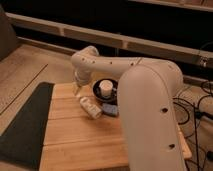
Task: Stand the bottle upright
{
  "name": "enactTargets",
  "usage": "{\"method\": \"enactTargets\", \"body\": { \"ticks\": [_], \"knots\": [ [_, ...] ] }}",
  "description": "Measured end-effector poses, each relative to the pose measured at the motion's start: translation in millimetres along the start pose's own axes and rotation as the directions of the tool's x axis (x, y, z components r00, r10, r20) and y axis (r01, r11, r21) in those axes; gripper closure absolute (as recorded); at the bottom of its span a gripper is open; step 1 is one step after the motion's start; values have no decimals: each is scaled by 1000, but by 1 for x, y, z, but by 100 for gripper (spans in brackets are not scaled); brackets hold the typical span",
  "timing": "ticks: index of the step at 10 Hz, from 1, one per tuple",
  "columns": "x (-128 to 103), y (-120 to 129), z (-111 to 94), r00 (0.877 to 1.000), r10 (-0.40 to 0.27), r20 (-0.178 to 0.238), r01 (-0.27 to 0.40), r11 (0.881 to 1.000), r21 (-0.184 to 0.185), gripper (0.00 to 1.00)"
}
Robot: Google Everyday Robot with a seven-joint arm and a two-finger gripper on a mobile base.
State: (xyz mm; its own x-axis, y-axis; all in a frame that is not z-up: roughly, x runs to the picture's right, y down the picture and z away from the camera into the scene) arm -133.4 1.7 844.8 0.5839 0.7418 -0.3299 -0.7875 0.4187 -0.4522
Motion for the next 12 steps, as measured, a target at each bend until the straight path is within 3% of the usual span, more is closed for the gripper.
{"method": "enactTargets", "body": {
  "ticks": [2, 4, 6, 9, 12],
  "knots": [
    [0, 1, 2, 1000, -17, -10, 17, 1000, 4, 35],
    [-14, 32, 16, 994, -108, -26, 107, 994, -34, 35],
    [-24, 41, 24, 987, -159, -37, 157, 986, -53, 35],
    [-34, 41, 39, 975, -208, -81, 203, 977, -65, 35],
    [-29, 24, 60, 969, -190, -160, 184, 982, -52, 35]
  ]
}}
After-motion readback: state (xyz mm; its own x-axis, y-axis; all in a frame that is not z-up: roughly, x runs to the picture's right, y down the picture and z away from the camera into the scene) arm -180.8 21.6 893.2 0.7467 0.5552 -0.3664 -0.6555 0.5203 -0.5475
